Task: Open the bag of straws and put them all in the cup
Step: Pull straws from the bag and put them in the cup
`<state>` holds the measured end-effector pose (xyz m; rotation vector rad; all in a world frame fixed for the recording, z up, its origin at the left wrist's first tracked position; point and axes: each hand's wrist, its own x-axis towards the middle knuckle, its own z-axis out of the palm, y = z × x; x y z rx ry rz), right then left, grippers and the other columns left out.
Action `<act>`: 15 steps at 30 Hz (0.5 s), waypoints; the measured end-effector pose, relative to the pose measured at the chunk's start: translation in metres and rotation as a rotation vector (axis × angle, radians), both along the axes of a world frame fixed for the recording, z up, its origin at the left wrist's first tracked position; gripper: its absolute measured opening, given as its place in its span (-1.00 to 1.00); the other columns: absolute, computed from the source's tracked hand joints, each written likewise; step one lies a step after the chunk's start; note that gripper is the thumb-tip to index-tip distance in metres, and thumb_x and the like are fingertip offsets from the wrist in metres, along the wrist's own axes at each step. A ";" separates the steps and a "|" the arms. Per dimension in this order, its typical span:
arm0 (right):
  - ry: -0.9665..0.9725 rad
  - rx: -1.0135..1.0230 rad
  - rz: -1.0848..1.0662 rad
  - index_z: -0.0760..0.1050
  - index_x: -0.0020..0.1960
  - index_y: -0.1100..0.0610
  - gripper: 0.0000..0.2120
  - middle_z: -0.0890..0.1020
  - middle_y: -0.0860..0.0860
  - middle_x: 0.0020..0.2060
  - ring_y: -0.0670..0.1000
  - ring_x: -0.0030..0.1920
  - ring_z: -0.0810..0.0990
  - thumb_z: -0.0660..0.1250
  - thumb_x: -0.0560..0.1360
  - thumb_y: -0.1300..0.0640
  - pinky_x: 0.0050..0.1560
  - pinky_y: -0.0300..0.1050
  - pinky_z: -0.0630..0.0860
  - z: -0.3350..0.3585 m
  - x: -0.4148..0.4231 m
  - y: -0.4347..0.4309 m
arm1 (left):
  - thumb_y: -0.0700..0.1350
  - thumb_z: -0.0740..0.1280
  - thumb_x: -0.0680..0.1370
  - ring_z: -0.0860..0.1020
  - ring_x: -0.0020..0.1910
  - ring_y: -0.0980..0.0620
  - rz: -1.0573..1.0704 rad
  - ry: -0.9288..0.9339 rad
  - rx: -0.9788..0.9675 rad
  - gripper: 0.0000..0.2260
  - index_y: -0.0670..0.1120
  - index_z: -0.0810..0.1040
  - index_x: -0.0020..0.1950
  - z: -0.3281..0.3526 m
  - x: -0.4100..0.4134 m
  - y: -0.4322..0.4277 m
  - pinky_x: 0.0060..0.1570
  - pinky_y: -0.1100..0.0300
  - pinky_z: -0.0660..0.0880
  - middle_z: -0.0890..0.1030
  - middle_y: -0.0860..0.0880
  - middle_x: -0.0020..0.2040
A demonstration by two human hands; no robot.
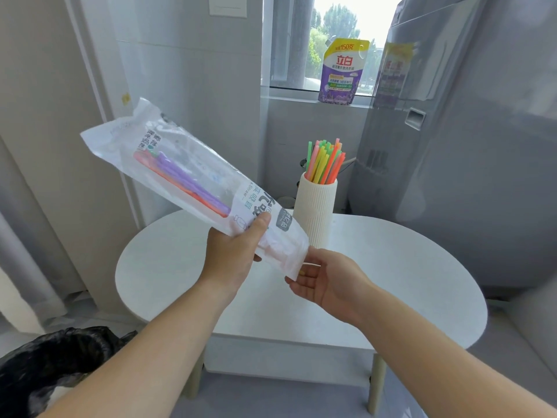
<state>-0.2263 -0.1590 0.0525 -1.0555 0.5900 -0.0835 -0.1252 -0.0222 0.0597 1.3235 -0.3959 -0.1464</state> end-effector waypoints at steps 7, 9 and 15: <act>-0.134 -0.048 0.020 0.59 0.01 0.30 -0.90 0.66 0.12 -0.24 0.01 -0.27 0.63 0.34 0.57 0.27 -0.20 -0.18 0.62 0.001 -0.002 -0.010 | -0.04 0.44 0.56 0.69 -0.05 0.01 0.031 0.277 -0.112 -0.86 0.04 0.63 0.11 -0.002 0.010 0.004 -0.26 0.16 0.59 0.73 0.01 -0.01; -0.163 -0.084 -0.002 0.60 0.01 0.31 -0.92 0.67 0.12 -0.23 0.00 -0.27 0.64 0.36 0.56 0.31 -0.20 -0.20 0.62 0.002 -0.002 -0.013 | -0.03 0.44 0.56 0.68 -0.12 0.05 0.013 0.361 -0.157 -0.87 0.04 0.63 0.10 -0.002 0.011 0.004 -0.30 0.21 0.57 0.72 0.03 -0.08; -0.167 -0.193 -0.128 0.61 0.00 0.28 -0.94 0.64 0.16 -0.22 0.03 -0.27 0.65 0.38 0.54 0.35 -0.18 -0.17 0.61 0.010 -0.003 -0.021 | -0.01 0.43 0.57 0.65 -0.25 0.13 -0.014 0.543 -0.249 -0.85 0.05 0.60 0.12 -0.002 0.012 0.006 -0.34 0.27 0.54 0.68 0.06 -0.13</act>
